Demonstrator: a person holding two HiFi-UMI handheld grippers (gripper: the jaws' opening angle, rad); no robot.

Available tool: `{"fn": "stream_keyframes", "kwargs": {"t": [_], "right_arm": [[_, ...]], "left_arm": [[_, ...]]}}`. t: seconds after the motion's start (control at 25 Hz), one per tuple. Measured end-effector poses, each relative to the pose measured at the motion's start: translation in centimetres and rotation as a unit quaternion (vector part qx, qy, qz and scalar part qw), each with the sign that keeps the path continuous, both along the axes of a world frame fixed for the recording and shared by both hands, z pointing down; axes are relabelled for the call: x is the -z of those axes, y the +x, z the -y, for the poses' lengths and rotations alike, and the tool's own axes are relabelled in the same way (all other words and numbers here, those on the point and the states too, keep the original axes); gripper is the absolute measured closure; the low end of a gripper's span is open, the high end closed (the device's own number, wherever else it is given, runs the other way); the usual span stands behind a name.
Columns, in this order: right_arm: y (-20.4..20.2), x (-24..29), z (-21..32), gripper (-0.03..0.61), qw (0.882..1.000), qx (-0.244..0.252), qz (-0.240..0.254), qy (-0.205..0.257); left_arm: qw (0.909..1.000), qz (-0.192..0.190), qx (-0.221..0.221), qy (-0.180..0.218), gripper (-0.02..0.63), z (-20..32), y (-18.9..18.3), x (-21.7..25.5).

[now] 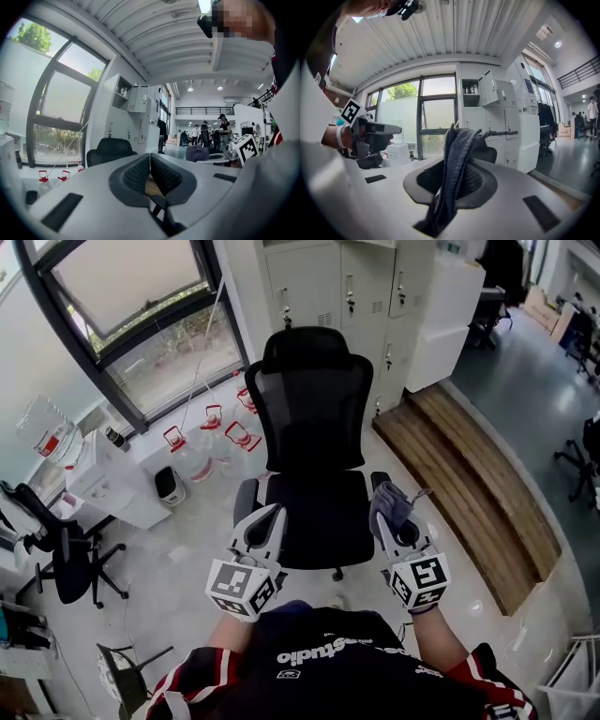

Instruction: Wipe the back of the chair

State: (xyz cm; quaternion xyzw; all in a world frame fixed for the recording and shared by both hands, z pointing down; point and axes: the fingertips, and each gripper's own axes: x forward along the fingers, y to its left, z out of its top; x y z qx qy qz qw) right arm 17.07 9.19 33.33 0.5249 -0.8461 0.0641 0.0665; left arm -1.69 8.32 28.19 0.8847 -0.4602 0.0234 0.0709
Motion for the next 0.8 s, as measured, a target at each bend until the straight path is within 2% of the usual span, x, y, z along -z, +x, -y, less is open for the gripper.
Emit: {"fn": "stream_keyframes", "kwargs": {"t": [0.28, 0.4, 0.6, 0.8], "right_arm": [[1.3, -1.6, 4.4, 0.502, 1.0, -0.014, 0.013, -0.012], [1.2, -2.1, 6.3, 0.502, 1.0, -0.022, 0.015, -0.017], [0.4, -2.4, 10.6, 0.502, 0.999, -0.034, 0.01, -0.024], [-1.7, -3.4, 16.8, 0.502, 0.998, -0.051, 0.004, -0.034]], "left_arm": [[0.9995, 0.026, 0.015, 0.002, 0.588, 4.2, 0.8, -0.9], [0.9995, 0.024, 0.018, 0.0, 0.588, 6.5, 0.6, -1.7], [0.9998, 0.013, 0.015, -0.003, 0.589, 11.6, -0.2, -2.3], [0.9995, 0.024, 0.022, 0.0, 0.59, 18.4, -2.6, -3.1]]}}
